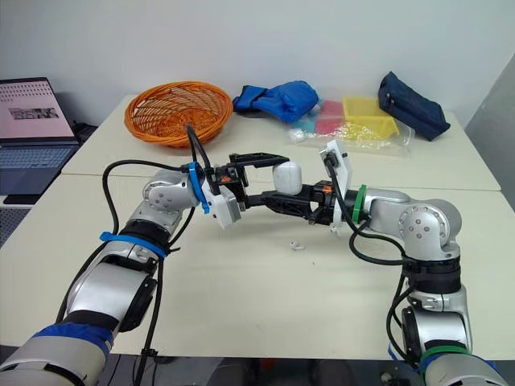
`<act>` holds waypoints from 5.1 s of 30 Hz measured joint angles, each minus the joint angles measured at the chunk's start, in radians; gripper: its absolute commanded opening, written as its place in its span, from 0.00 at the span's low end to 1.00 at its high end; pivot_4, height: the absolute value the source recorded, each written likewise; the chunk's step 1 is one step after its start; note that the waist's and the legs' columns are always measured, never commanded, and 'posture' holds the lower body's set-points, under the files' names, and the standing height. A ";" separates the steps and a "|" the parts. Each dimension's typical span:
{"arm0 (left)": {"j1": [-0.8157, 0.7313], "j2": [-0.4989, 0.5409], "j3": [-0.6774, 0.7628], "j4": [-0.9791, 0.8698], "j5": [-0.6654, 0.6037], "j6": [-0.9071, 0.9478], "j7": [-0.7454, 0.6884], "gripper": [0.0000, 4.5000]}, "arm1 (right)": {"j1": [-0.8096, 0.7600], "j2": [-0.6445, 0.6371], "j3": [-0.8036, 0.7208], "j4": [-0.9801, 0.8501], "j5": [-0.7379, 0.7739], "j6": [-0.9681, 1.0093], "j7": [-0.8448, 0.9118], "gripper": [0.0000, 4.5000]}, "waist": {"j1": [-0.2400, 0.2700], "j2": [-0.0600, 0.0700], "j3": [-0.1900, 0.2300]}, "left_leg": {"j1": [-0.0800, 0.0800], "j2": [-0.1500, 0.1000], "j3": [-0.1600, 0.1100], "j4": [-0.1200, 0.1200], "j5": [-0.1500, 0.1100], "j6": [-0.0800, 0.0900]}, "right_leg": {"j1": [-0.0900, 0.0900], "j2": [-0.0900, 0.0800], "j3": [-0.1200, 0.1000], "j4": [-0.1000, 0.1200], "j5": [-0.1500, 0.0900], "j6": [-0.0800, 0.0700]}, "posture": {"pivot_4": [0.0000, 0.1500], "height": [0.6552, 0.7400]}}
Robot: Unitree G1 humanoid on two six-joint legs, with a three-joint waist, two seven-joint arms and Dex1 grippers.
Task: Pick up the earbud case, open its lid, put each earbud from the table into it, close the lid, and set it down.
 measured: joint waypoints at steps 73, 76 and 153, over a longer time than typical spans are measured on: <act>0.021 0.085 -0.122 -0.541 -0.074 1.156 -0.429 0.65 | 0.082 -0.203 0.480 0.000 -0.998 -0.798 0.193 0.21 | -0.003 0.000 0.000 | 0.000 0.001 0.000 0.003 0.000 0.000 | -0.002 0.003 0.002 0.002 0.001 -0.001 | 1.00 1.00; 0.021 0.063 -0.122 -0.511 -0.056 1.157 -0.414 0.65 | 0.082 -0.194 0.479 -0.017 -1.012 -0.776 0.201 0.21 | -0.002 0.000 0.000 | 0.000 0.001 0.000 0.004 0.000 0.000 | -0.002 0.003 0.002 0.003 0.001 -0.001 | 1.00 1.00; 0.224 0.095 0.148 -0.809 -0.675 2.367 -0.470 0.17 | 0.005 -0.145 0.102 -0.267 -0.382 -0.147 0.255 0.98 | -0.016 0.000 0.000 | 0.001 0.002 -0.002 0.015 0.000 0.000 | -0.002 0.003 0.003 0.016 -0.001 0.001 | 1.00 1.00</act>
